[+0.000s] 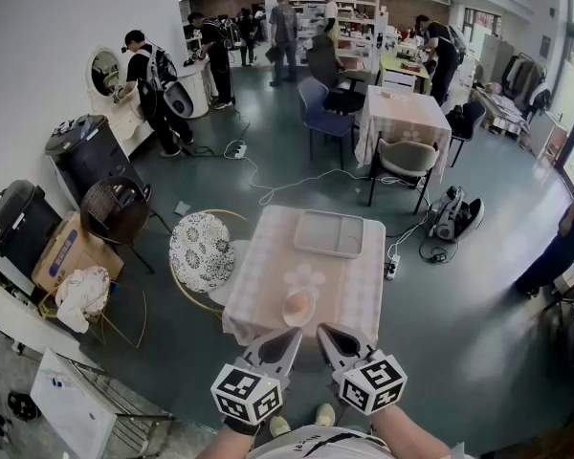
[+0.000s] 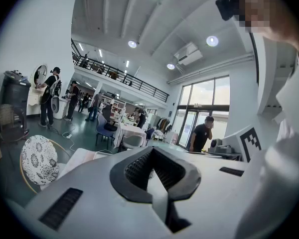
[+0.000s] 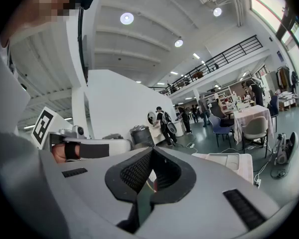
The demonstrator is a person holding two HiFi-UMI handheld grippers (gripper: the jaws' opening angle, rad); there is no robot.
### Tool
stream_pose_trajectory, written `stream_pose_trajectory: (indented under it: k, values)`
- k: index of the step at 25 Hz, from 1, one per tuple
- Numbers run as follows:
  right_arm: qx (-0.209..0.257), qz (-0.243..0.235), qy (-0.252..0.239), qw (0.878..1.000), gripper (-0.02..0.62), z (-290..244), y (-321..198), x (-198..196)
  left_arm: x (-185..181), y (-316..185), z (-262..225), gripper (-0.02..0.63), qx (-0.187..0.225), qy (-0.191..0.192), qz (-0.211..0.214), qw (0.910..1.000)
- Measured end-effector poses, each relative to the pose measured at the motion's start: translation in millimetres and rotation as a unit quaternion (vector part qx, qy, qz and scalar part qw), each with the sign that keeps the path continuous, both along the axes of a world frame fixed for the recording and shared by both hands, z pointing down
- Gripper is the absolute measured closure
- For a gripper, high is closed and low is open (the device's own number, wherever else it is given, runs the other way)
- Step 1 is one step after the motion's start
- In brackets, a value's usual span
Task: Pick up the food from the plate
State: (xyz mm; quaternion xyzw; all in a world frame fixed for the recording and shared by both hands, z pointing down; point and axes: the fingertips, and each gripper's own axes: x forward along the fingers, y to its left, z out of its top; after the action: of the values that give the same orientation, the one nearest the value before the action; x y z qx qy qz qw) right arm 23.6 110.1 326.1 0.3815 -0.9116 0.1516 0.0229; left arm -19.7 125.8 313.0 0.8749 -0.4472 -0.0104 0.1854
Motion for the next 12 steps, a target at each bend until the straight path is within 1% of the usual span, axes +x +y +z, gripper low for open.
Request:
stream_pose_trajectory:
  k: [12]
  values:
    - [0.001, -0.009, 0.002, 1.000, 0.584, -3.9, 2.9, 6.5, 9.3, 2.1, -5.4, 0.601, 0.002, -0.002, -0.003, 1.0000]
